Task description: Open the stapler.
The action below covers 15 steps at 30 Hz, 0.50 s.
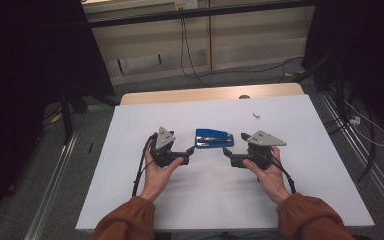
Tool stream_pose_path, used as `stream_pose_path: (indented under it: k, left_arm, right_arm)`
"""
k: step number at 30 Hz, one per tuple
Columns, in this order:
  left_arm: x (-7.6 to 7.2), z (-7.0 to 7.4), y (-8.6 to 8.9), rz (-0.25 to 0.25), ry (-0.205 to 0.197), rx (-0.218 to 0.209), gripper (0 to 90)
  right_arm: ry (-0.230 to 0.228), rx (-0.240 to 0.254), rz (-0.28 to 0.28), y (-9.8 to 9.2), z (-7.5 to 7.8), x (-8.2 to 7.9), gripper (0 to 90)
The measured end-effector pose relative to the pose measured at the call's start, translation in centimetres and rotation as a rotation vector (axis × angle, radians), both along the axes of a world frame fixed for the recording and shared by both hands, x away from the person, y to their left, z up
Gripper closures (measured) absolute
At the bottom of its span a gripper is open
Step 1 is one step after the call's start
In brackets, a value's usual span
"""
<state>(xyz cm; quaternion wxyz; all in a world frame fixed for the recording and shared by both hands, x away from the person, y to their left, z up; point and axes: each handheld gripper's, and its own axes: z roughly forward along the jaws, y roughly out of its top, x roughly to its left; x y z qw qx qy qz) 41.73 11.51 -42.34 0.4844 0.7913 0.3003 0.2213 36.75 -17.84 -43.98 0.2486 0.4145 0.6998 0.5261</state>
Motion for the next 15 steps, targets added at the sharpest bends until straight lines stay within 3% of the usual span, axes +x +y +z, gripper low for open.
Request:
stream_pose_path:
  k: [1, 3, 9, 12, 15]
  left_arm:
    - [0.2, 0.0, -0.2, 0.003, -0.001, -0.022, 8.4]
    - [0.8, 0.2, -0.7, -0.001, -0.001, -0.017, 8.3]
    - [2.6, 0.4, -1.9, -0.014, -0.007, -0.003, 8.4]
    - [3.3, 0.4, -2.3, -0.010, 0.006, -0.030, 10.7]
    - [4.0, 0.4, -2.6, -0.005, 0.015, -0.044, 9.6]
  right_arm:
    - [-0.001, -0.006, 0.006, 0.1, 0.1, 0.2, 13.9]
    - [-0.005, -0.027, 0.018, 0.3, 0.1, 0.5, 14.5]
    - [0.009, 0.006, 0.029, 0.8, -0.1, 1.4, 16.0]
    - [0.031, 0.020, 0.069, 1.0, 0.0, 1.9, 13.9]
    - [0.016, 0.024, 0.060, 1.1, 0.3, 2.4, 15.6]
